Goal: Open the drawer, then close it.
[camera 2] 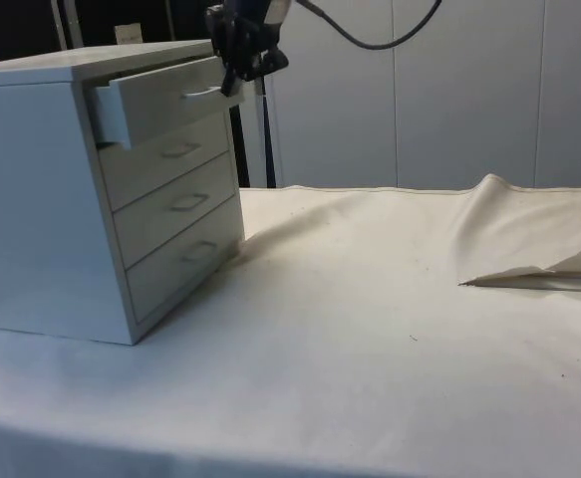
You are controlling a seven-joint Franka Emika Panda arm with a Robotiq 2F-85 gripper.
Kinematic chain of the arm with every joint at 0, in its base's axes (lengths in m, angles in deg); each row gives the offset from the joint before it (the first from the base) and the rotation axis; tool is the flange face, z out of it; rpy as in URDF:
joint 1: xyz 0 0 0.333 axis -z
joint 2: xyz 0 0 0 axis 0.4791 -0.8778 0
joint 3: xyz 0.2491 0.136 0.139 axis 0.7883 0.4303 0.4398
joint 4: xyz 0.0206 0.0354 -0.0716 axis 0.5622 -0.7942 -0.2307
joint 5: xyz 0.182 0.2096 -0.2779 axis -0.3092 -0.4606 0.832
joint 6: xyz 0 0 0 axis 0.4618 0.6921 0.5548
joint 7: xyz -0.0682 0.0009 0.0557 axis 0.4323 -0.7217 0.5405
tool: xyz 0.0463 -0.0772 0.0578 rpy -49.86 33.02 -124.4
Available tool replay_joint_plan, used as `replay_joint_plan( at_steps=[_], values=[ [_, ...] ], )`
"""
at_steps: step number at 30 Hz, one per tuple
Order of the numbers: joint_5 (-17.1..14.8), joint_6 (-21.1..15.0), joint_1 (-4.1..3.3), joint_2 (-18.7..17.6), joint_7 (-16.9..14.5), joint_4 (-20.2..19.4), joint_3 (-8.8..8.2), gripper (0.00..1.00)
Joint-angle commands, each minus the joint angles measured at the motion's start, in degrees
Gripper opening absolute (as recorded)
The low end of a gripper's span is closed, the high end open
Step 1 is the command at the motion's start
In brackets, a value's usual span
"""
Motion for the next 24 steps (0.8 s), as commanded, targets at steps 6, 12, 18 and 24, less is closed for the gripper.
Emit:
replay_joint_plan(
  at_steps=[6, 12, 18, 24],
  values=[
    [-0.29, -0.29, -0.11, -2.98, 1.26, 3.09, -0.29, 0.00],
    [-0.34, -0.23, -0.23, -4.93, 2.29, 5.10, -0.40, 0.00],
    [-0.40, -0.23, -0.23, -6.65, 3.27, 6.88, -0.46, 0.00],
    [-0.40, 0.57, -0.52, -7.22, 4.70, 7.79, -0.29, 0.00]
  ],
)
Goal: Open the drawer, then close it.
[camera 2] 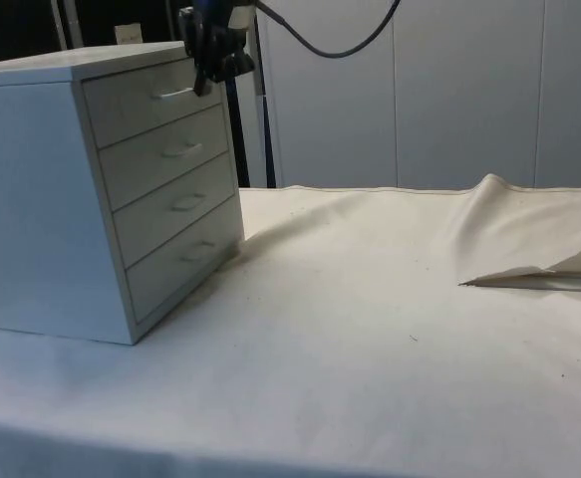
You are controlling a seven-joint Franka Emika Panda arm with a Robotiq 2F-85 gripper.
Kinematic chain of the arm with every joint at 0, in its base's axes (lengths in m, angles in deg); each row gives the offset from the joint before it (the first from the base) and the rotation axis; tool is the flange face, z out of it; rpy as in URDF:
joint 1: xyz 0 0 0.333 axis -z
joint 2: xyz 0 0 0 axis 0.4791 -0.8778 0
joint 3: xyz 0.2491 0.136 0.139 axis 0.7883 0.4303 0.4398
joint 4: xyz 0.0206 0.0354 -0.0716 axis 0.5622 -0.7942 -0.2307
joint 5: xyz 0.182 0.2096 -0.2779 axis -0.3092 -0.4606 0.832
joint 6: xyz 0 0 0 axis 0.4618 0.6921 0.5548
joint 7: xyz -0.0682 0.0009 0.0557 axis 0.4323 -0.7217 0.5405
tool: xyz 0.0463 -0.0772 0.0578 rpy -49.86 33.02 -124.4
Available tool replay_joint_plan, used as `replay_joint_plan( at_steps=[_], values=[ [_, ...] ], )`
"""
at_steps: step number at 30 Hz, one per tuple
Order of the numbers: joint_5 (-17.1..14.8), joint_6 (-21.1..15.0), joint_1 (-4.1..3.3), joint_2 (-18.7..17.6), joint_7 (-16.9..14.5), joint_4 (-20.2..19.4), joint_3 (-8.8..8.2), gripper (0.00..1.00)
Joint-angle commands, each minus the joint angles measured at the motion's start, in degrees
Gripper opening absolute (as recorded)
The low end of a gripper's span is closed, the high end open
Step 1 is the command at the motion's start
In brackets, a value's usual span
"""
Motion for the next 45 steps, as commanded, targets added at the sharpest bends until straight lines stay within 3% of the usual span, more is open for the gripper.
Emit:
replay_joint_plan(
  at_steps=[1, 7, 8, 22, 29, 39, 45],
  values=[
    [0.00, 0.11, -0.06, 0.06, 0.17, 0.00, 0.00, 0.00],
    [0.46, 0.92, -0.69, 3.44, 1.78, -2.98, 0.52, 0.00],
    [-0.06, 0.29, -0.69, 2.41, 1.20, -2.18, 0.34, 0.00],
    [0.63, 2.23, -1.43, 11.92, 3.84, -11.23, 1.78, 0.00],
    [0.46, 2.52, -1.72, 14.15, 3.95, -13.35, 2.01, 0.00],
    [0.11, 2.23, -1.95, 14.32, 3.55, -13.58, 1.72, 0.00],
    [0.00, 2.18, -2.01, 14.38, 3.44, -13.64, 1.60, 0.34]
  ],
)
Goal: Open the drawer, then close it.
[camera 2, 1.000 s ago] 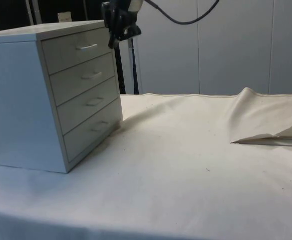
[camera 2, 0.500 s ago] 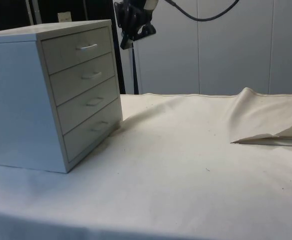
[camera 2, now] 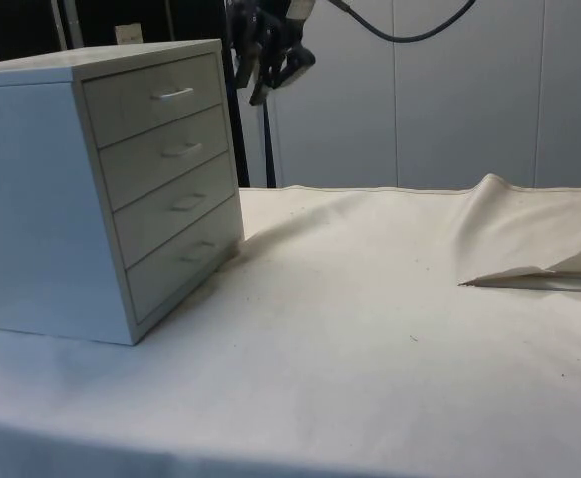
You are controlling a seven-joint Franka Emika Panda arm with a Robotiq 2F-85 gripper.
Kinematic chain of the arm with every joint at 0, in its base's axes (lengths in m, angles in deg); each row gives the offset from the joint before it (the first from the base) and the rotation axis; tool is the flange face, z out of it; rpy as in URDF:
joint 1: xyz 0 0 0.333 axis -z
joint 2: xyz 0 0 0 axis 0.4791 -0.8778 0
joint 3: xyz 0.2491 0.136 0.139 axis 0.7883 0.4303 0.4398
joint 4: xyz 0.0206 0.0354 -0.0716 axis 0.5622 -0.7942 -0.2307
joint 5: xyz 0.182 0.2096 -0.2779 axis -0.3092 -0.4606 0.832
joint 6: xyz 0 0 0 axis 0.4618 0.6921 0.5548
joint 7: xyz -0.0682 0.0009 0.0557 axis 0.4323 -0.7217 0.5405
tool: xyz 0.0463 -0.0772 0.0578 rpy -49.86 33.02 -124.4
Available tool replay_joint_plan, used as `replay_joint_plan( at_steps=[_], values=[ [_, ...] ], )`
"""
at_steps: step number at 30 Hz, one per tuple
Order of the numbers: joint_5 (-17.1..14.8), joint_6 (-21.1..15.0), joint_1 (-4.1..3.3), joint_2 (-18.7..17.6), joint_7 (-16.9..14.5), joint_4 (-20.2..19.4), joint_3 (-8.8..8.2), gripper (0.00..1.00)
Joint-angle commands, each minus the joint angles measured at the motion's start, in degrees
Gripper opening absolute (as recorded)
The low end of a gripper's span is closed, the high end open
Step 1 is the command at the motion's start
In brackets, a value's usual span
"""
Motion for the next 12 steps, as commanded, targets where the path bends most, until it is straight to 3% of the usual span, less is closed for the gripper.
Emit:
replay_joint_plan(
  at_steps=[1, 2, 9, 10, 12],
  values=[
    [0.06, 0.06, 0.00, 0.00, 0.06, 0.00, 0.06, 0.34],
    [0.00, 0.06, 0.00, 0.00, 0.00, 0.00, 0.06, 0.44],
    [0.00, 0.06, 0.00, 0.00, 0.00, 0.00, 0.00, 0.80],
    [0.00, 0.00, 0.00, 0.00, 0.00, 0.00, 0.00, 0.90],
    [0.00, 0.00, 0.00, 0.00, 0.00, 0.00, 0.00, 0.95]
  ],
)
